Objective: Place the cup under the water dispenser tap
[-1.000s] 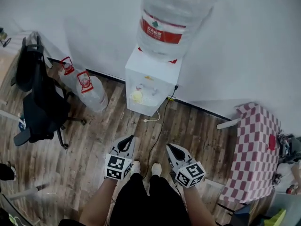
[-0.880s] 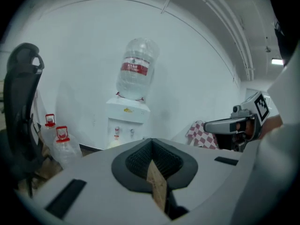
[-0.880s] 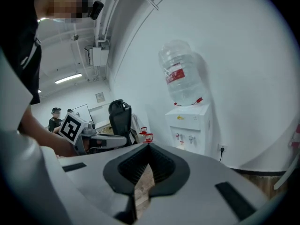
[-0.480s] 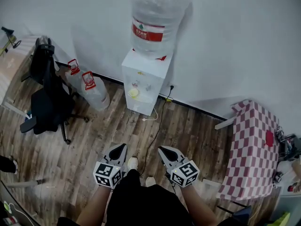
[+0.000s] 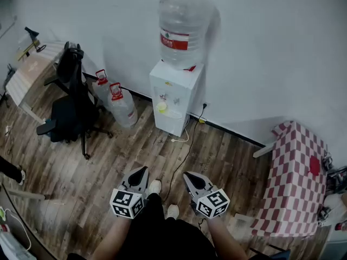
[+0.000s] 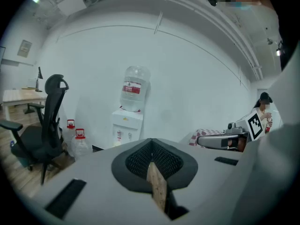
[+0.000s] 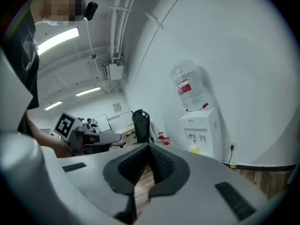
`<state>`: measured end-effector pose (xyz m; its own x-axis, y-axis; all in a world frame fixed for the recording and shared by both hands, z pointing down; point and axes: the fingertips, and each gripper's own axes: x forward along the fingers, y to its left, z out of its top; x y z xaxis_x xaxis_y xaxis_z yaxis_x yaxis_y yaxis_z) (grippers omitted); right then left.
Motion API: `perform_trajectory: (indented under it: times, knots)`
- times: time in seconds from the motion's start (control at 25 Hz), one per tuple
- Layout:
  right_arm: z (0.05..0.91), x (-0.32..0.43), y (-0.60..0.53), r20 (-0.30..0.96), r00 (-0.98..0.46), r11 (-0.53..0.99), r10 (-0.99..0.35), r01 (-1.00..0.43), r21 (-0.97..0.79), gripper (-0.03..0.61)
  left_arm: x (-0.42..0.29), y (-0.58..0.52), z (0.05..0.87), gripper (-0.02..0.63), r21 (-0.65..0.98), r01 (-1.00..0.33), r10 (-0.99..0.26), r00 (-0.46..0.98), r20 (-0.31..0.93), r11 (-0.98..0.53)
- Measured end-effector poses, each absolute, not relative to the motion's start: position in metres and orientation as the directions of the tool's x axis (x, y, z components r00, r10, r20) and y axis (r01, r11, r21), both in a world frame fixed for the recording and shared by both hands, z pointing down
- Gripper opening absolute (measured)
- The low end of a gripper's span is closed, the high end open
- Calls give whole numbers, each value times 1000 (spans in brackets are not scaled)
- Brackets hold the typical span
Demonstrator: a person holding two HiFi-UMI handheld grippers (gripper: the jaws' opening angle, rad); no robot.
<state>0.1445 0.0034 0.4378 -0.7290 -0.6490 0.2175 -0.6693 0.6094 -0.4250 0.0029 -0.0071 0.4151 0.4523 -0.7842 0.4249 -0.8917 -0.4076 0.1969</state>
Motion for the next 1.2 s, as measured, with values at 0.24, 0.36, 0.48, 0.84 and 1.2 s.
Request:
perform_trajectory:
  times: [0.24, 0.36, 0.48, 0.84, 1.2]
  knots:
    - [435, 157, 33, 202, -736, 619, -646, -660, -426, 11, -3, 41, 417, 14, 191, -910, -793, 415, 446, -368]
    - [436, 160, 37, 202, -730, 614, -652, -666, -425, 11, -6, 44, 409, 14, 155, -915, -809, 401, 429, -372]
    - [428, 160, 36, 198, -727, 621, -658, -672, -404, 11, -5, 35, 399, 14, 120, -908, -814, 415, 406, -402]
    - [404, 129, 19, 202, -700, 620, -685, -705, -345, 11, -35, 9, 377, 14, 53, -874, -797, 464, 386, -483]
    - [401, 101, 16, 231, -657, 581, -717, -747, -323, 11, -80, -9, 380, 14, 42, -881, -802, 447, 397, -471]
